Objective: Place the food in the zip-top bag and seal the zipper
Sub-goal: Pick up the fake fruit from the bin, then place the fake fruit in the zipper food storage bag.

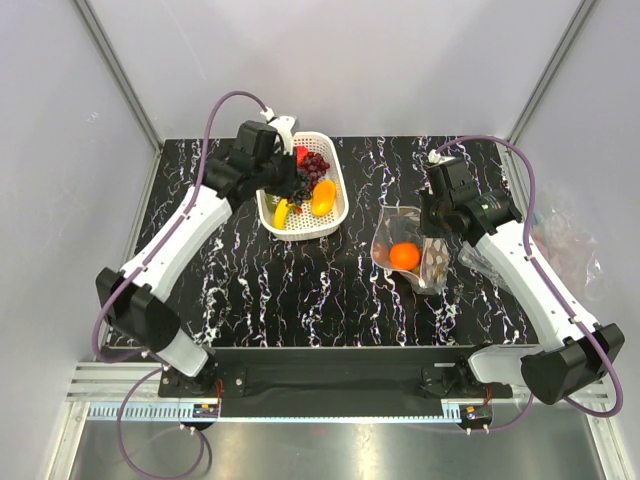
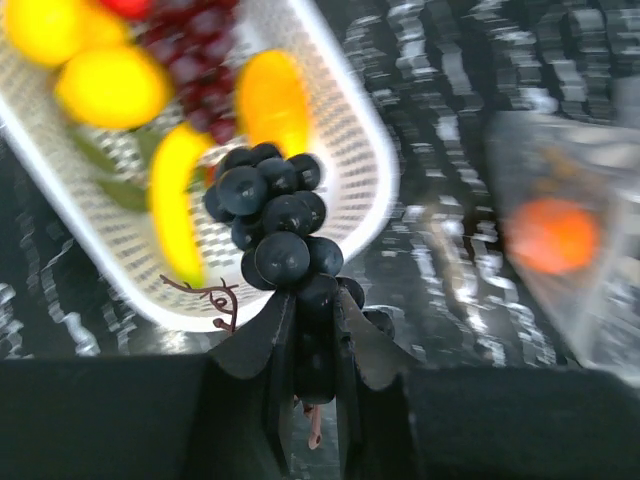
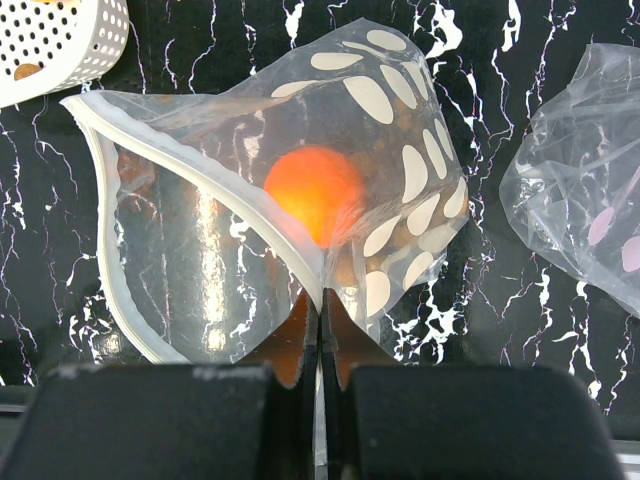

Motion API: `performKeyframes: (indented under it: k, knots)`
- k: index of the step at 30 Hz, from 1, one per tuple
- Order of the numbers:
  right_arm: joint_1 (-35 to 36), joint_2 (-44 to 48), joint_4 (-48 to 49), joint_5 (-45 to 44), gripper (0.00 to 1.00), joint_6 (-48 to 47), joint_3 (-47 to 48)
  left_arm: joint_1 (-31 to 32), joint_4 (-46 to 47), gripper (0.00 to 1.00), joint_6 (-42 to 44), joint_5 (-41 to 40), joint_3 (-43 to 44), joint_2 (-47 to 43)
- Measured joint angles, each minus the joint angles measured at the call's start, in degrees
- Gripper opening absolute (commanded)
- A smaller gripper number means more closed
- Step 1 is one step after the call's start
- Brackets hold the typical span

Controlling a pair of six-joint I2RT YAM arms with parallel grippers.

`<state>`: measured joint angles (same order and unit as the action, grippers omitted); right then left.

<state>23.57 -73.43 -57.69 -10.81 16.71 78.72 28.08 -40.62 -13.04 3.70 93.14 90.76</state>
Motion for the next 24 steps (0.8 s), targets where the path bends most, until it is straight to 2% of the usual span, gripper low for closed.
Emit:
performKeyframes:
  k: [5,12,24]
  knots:
    - [0.0,0.0,-0.11,0.0,0.0,0.0,0.42,6.25,2.78,0.03,-1.05,4.66,-0.02,-3.72]
    - [0.0,-0.02,-0.15,-0.07,0.0,0.02,0.81,16.98,4.79,0.03,-2.27,9.16,0.2,-3.91]
    - [0.0,0.55,0.13,-0.72,0.0,0.96,0.81,26.95,7.28,0.05,-2.51,11.23,4.04,0.0]
